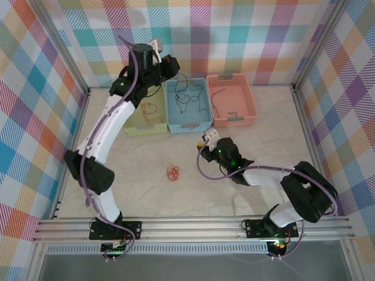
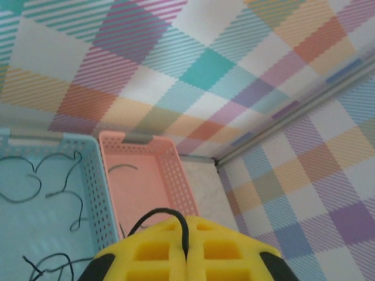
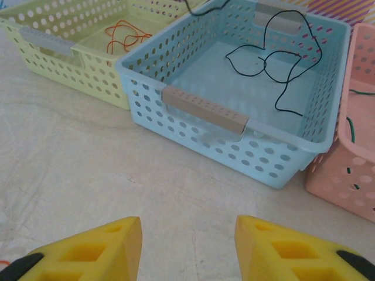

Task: Untangle the cables

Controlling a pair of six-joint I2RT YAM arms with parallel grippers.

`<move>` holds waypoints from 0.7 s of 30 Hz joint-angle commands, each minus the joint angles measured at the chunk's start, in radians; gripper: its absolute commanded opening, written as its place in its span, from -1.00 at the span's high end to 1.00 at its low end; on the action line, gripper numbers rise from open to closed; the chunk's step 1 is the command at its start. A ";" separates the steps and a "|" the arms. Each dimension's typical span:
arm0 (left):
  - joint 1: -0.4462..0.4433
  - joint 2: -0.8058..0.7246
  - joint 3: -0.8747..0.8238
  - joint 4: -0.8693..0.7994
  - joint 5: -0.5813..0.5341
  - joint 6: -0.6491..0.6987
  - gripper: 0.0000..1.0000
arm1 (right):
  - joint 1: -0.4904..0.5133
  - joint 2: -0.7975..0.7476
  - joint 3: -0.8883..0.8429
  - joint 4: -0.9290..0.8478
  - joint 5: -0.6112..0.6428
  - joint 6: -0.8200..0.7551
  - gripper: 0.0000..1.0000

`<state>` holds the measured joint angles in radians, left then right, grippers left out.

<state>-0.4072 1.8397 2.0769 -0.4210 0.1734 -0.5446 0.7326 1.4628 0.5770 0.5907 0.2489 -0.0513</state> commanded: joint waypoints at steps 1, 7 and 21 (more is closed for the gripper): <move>0.025 0.163 0.163 -0.048 0.023 0.017 1.00 | 0.002 0.008 0.035 -0.020 -0.021 0.027 0.07; 0.030 0.493 0.463 -0.190 0.100 0.057 -0.22 | 0.001 0.017 0.046 -0.032 -0.037 0.027 0.06; 0.023 -0.231 -0.450 0.128 -0.008 0.079 -0.63 | 0.000 0.039 0.069 -0.047 -0.107 0.023 0.04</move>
<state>-0.3836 1.8549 1.7805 -0.4900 0.1814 -0.4522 0.7326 1.4921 0.6197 0.5423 0.1852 -0.0368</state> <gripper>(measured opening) 0.815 0.478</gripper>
